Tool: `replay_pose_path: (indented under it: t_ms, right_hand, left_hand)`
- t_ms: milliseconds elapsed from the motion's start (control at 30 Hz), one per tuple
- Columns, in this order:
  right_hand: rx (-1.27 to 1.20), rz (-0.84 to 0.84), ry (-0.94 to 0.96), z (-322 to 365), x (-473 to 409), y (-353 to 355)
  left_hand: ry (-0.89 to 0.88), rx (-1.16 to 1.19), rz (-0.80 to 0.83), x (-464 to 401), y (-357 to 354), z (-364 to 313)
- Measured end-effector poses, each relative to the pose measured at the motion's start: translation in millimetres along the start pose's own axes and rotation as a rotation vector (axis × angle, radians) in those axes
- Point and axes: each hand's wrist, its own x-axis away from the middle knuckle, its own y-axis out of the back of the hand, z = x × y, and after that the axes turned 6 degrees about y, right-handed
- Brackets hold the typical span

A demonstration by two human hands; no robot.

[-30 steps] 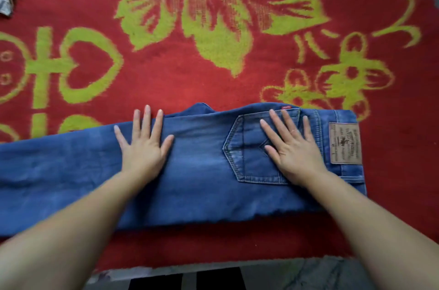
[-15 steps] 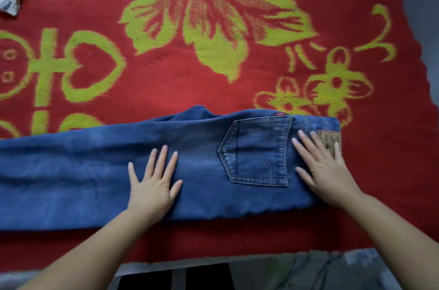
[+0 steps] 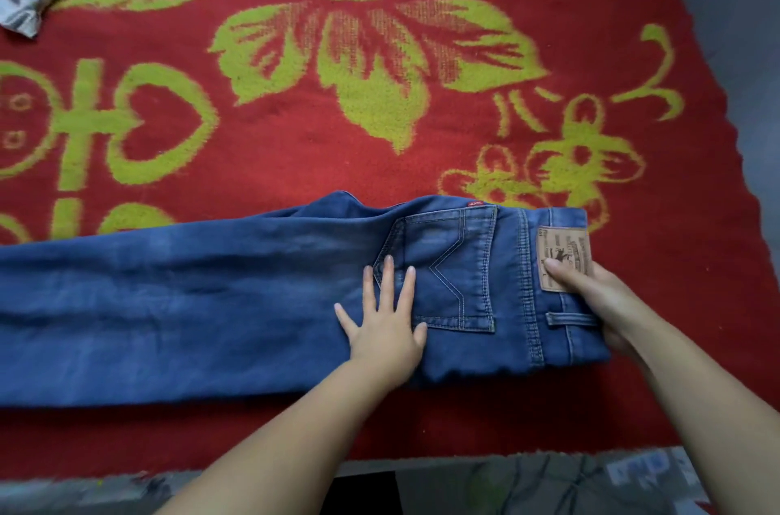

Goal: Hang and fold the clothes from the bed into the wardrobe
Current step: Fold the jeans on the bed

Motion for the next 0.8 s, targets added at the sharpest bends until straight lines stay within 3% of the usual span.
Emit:
replay_pose_path:
  t_ms: [100,267,333,433,533,667,733,800]
  right_hand:
    - [0.004,0.063,0.115,38,23,-21]
    - [0.203,0.429,0.36,101,80,-125]
    - [0.407,0.545,0.449,98,95,-185]
    - [0.686,0.506,0.637,64,108,-278]
    - [0.756,0.53,0.559,25,121,-355]
    - [0.836,0.759,0.586,-13,132,-406]
    - [0.853,0.641,0.748,-20,132,-409]
    - [0.973,0.302,0.986,-26,119,-399]
  left_hand:
    - [-0.051,0.35,0.09,4,24,12]
    - [0.082,1.468,0.295,36,112,34]
    - [0.028,1.644,0.31,47,140,72]
    - [-0.041,1.6,0.292,69,170,146]
    - [0.054,1.408,0.217,73,172,209]
    - [0.321,1.265,-0.123,45,158,267]
    - [0.345,1.189,-0.21,29,159,293]
    - [0.36,1.118,-0.214,16,160,319]
